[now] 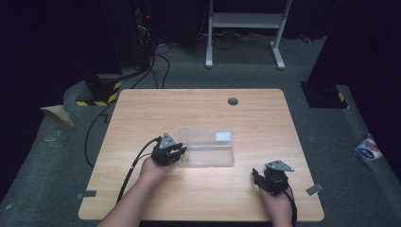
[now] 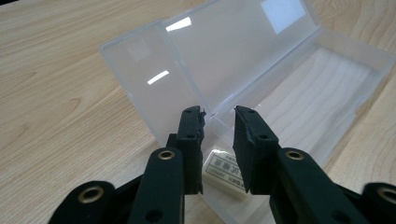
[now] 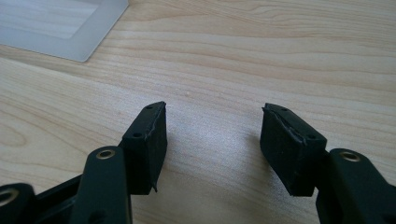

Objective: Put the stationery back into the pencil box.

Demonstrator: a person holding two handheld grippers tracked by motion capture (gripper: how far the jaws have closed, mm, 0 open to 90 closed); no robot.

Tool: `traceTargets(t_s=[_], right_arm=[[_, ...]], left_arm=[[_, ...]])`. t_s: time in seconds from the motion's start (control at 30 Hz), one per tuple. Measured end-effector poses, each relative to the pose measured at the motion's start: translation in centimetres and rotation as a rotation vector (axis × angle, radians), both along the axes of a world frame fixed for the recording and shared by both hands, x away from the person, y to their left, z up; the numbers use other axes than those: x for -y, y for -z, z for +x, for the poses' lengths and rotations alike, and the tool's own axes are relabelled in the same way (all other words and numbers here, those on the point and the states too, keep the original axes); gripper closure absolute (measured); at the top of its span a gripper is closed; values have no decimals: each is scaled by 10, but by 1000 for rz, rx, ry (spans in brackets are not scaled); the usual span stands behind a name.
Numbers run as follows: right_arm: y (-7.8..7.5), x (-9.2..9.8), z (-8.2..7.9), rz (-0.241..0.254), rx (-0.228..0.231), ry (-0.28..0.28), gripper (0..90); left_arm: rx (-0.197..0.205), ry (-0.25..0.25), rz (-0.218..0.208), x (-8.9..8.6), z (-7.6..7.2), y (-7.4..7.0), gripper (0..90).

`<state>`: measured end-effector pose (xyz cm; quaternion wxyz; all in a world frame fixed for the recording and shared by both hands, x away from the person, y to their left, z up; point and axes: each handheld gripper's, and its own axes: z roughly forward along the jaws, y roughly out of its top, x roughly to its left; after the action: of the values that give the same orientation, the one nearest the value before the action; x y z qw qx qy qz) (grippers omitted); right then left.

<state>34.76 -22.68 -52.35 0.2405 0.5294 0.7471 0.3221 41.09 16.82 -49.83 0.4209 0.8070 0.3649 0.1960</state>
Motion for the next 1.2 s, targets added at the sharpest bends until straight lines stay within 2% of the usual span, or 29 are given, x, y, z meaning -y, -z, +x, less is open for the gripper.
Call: traceTargets(t_s=[0.07,0.13,0.37,0.53,0.87,0.9,1.07,1.2], right_arm=[[0,0,0,0,0,0,409],[0,0,0,-1,0,0,409],[0,0,0,-2,0,1,409],[0,0,0,-3,1,1,409],[0,0,0,-3,0,2,408],[0,0,0,-4,1,2,408],[0,0,0,-3,1,3,408],[0,0,0,-4,0,4,408]], left_arm=[[-9,-5,-28,-1,-2,0,702],[-11,-12,-39,-4,-6,2,689],[-10,-49,-57,-18,-20,3,613],[-14,-87,-63,-35,-32,1,564],[-24,-155,-28,-80,-50,-2,460],[-24,-162,-15,-85,-52,-2,450],[-66,-200,2,-106,-65,5,401],[-93,-225,36,-117,-76,15,367]])
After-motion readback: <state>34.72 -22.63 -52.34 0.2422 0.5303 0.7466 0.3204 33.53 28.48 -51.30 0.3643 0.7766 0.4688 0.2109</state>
